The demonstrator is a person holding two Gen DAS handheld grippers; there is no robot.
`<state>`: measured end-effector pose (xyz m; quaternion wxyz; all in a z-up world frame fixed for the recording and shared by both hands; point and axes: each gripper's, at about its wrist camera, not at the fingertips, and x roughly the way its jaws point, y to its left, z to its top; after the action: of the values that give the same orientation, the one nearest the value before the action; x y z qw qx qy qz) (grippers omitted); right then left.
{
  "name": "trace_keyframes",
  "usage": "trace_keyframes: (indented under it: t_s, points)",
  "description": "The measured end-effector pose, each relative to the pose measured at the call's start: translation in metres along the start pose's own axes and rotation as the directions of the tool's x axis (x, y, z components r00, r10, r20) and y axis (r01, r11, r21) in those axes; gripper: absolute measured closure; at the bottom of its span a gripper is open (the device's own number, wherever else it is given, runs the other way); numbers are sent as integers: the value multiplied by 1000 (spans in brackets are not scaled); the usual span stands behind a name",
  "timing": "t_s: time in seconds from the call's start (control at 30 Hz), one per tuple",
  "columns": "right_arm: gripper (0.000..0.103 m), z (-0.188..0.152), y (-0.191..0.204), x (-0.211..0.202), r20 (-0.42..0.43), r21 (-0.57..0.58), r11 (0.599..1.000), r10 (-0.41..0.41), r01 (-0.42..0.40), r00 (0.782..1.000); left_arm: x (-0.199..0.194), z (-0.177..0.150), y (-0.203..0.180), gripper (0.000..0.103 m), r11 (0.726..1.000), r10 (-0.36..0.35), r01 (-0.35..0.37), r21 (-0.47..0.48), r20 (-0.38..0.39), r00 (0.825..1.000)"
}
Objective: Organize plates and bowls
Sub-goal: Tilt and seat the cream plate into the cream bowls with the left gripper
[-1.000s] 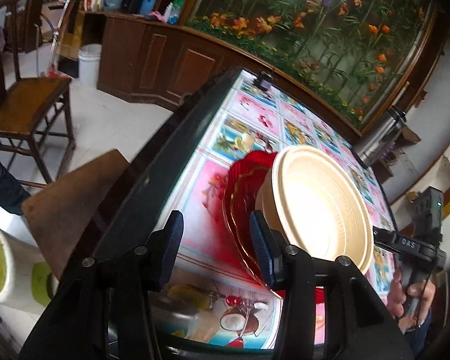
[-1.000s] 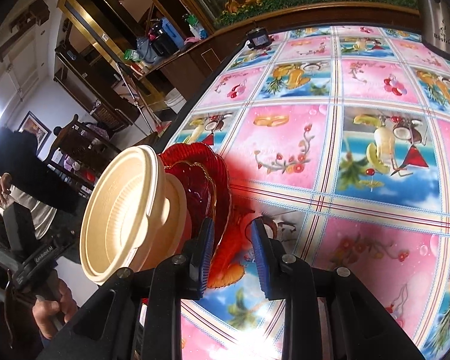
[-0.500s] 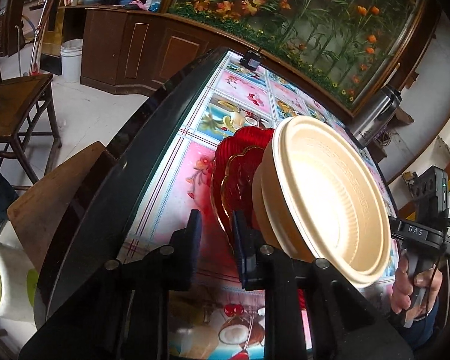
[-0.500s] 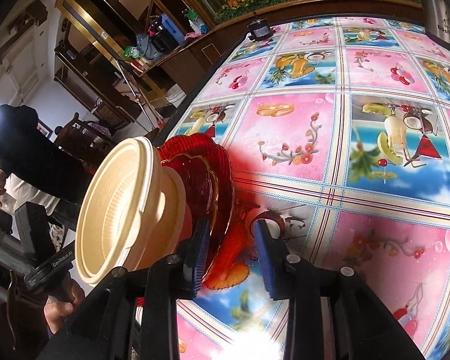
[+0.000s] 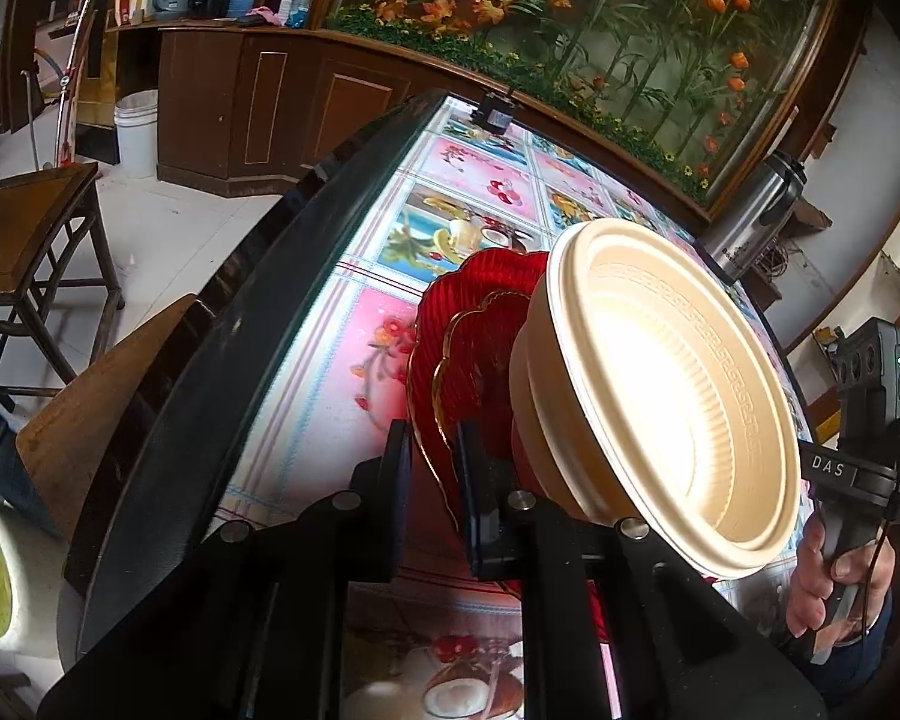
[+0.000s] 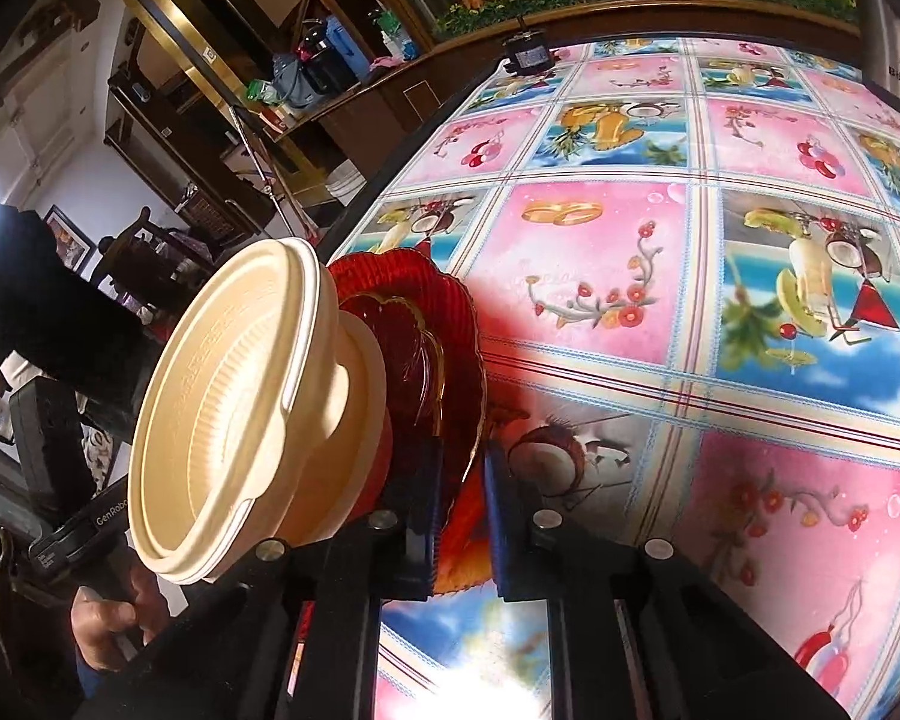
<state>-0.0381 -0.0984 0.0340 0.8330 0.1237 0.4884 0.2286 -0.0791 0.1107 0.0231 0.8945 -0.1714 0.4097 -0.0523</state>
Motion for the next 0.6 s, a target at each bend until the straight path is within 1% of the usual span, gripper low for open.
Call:
trace_keyframes:
  t_s: [0.23, 0.33, 0.47, 0.6]
  points:
    - [92, 2, -25, -16, 26, 43, 999, -17, 16, 1000, 18, 5, -30, 91, 999, -19, 20, 36, -37, 999]
    - [92, 3, -39, -31, 60, 64, 997, -38, 34, 998, 31, 8, -49, 90, 998, -29, 33, 57, -57, 998]
    - [92, 5, -63, -54, 114, 95, 993, -84, 74, 990, 51, 13, -86, 90, 993, -51, 60, 98, -87, 995]
    - [92, 2, -100, -76, 143, 171, 981, -115, 90, 983, 65, 15, -123, 91, 985, -77, 93, 146, -111, 991]
